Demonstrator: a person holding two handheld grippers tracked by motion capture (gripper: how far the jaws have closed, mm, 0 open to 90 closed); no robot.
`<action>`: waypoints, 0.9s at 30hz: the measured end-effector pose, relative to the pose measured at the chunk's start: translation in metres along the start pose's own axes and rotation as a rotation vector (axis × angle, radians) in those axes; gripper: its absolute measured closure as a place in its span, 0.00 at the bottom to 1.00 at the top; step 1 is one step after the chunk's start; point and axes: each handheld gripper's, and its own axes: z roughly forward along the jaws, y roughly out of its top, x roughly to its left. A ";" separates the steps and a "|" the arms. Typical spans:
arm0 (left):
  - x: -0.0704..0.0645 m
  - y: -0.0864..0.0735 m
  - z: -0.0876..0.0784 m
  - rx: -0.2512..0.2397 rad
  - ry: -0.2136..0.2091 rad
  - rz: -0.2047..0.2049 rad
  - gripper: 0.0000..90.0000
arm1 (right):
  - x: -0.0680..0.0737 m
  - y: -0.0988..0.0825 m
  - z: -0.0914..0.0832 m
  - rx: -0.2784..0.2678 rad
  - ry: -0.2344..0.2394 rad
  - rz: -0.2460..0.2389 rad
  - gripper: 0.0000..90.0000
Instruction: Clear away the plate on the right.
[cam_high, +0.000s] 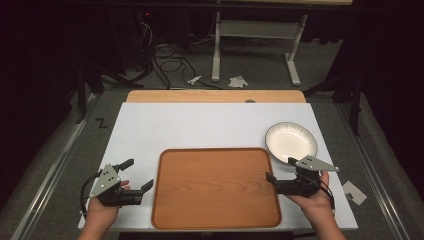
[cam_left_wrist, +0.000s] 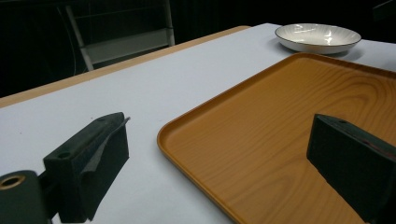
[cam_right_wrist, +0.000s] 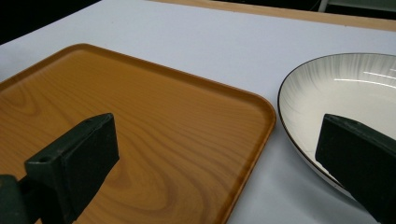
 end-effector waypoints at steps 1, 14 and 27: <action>0.000 0.000 0.000 0.000 0.000 0.000 0.07 | -0.001 0.000 -0.001 -0.008 0.004 -0.001 0.00; 0.000 -0.001 0.003 0.010 0.001 -0.005 0.07 | -0.002 0.001 -0.004 -0.045 0.024 -0.015 0.00; 0.000 -0.001 0.004 0.012 -0.004 -0.006 0.07 | 0.000 0.001 -0.002 -0.034 0.035 -0.019 0.00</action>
